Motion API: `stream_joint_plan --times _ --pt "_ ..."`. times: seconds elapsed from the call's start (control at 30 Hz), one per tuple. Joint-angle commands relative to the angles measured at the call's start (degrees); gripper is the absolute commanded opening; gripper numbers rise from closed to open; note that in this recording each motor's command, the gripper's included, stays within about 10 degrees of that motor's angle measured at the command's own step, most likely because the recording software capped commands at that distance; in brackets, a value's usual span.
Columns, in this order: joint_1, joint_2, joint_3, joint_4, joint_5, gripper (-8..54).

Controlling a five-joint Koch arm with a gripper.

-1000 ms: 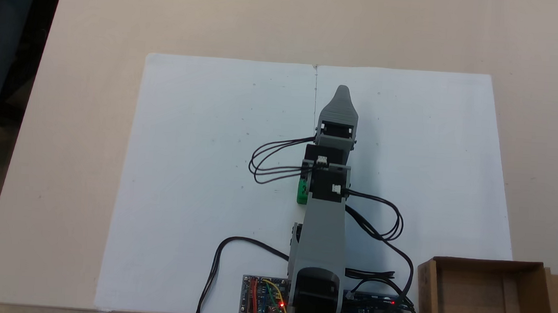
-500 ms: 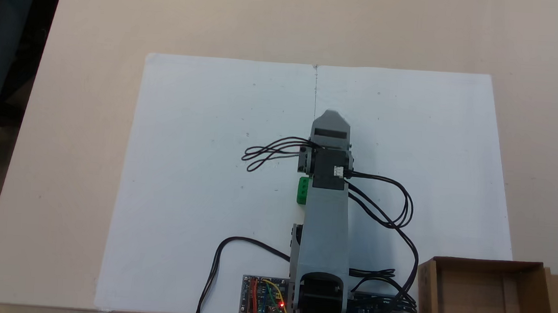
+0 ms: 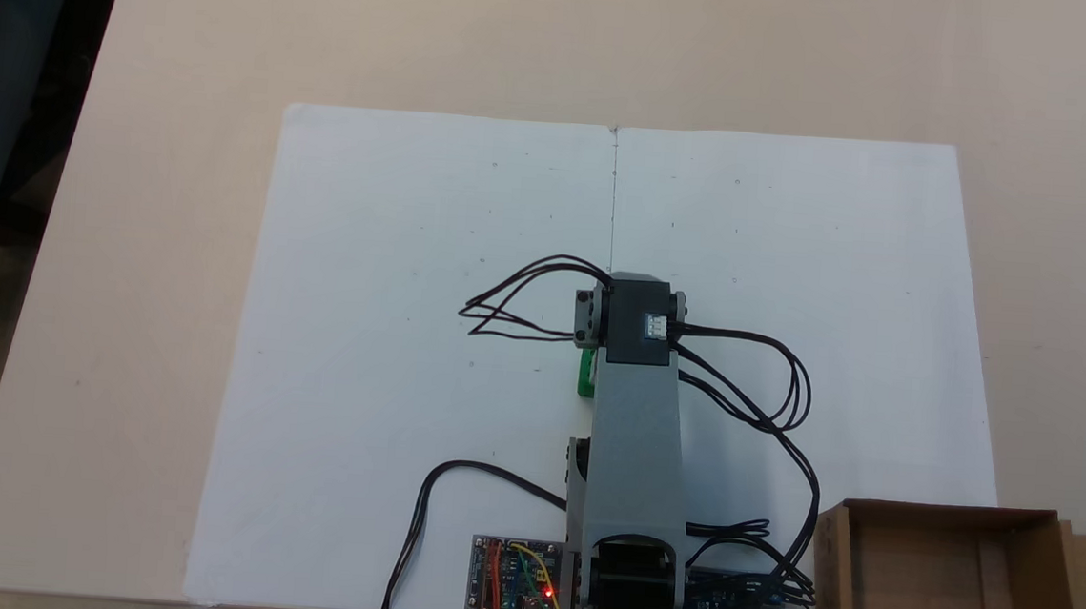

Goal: Grasp a green dice and put it in the bin.

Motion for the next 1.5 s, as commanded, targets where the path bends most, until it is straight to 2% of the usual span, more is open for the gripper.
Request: stream_joint_plan --times 0.0,0.27,0.9,1.47 --pt "-1.7 6.5 -3.8 4.9 4.1 44.6" --pt "-1.9 6.3 -4.3 7.2 8.5 45.1" --pt "-4.2 4.5 -0.4 7.6 6.0 46.0" --pt "-6.1 -6.2 1.4 6.0 3.7 46.7"
